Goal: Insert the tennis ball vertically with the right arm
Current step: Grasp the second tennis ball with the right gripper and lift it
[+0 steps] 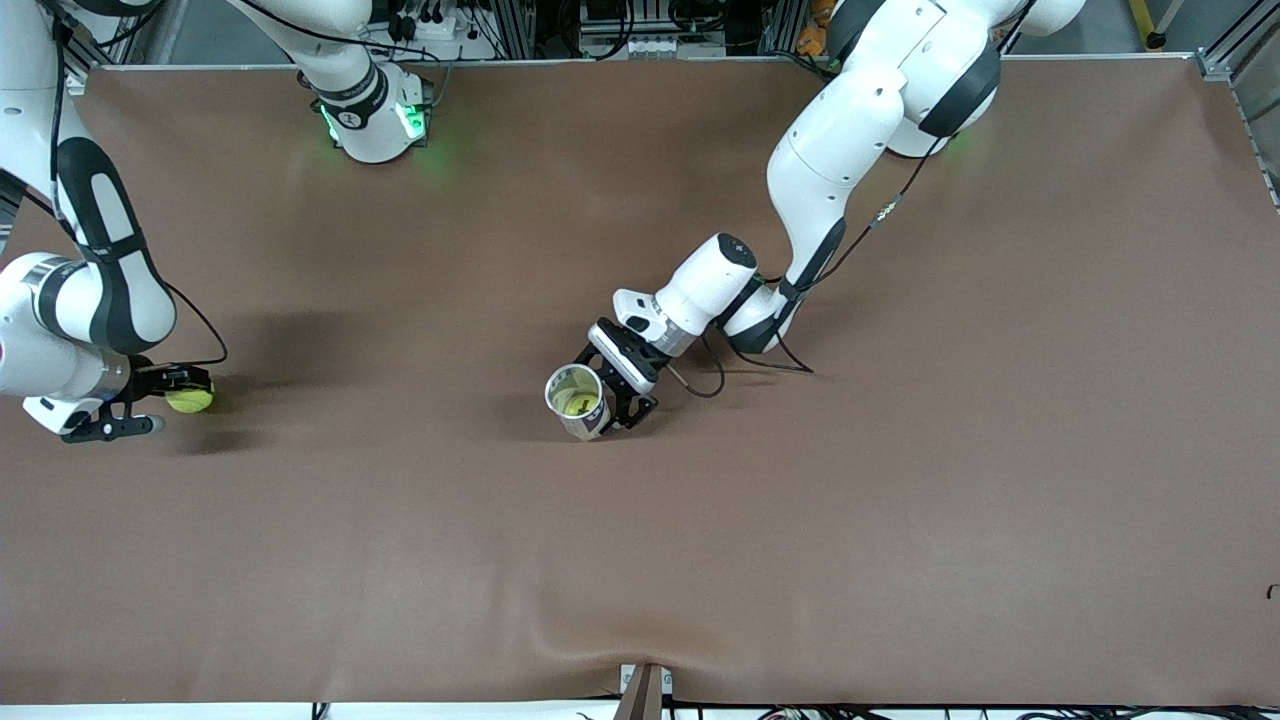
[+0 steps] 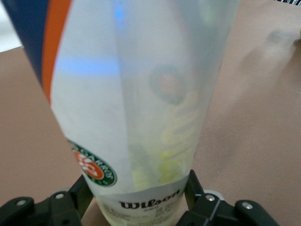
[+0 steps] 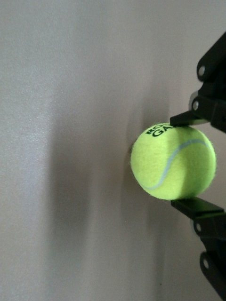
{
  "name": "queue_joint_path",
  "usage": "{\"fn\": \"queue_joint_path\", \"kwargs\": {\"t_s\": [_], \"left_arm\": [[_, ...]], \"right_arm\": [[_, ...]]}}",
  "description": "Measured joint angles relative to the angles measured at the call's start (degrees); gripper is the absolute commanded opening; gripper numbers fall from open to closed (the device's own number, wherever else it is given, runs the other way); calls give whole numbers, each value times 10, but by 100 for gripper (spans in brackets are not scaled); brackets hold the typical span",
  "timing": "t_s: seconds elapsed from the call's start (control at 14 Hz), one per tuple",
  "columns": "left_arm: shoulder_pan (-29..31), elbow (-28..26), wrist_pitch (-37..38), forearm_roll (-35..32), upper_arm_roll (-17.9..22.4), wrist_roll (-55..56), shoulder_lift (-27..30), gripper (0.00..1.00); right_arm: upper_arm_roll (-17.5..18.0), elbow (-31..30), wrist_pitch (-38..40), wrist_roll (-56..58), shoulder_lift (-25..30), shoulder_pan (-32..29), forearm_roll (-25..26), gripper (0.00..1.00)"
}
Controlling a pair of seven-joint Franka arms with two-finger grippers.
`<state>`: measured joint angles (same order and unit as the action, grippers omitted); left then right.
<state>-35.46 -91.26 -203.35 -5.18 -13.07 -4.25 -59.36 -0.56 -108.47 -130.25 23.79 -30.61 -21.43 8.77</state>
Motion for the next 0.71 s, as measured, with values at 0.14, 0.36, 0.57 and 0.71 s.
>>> {"fn": "queue_joint_path", "kwargs": {"t_s": [0.14,0.36,0.57,0.71], "left_arm": [[0,0,0,0,0,0,0,82],[0,0,0,0,0,0,0,82],[0,0,0,0,0,0,0,82],[0,0,0,0,0,0,0,82]], "right_arm": [[0,0,1,1,0,0,0,0],[11,21,59,1,5,0,-14,0],[30,110,214,-18,22,16,-71,0],[35,165,292,-83,32,44,-84,0]]}}
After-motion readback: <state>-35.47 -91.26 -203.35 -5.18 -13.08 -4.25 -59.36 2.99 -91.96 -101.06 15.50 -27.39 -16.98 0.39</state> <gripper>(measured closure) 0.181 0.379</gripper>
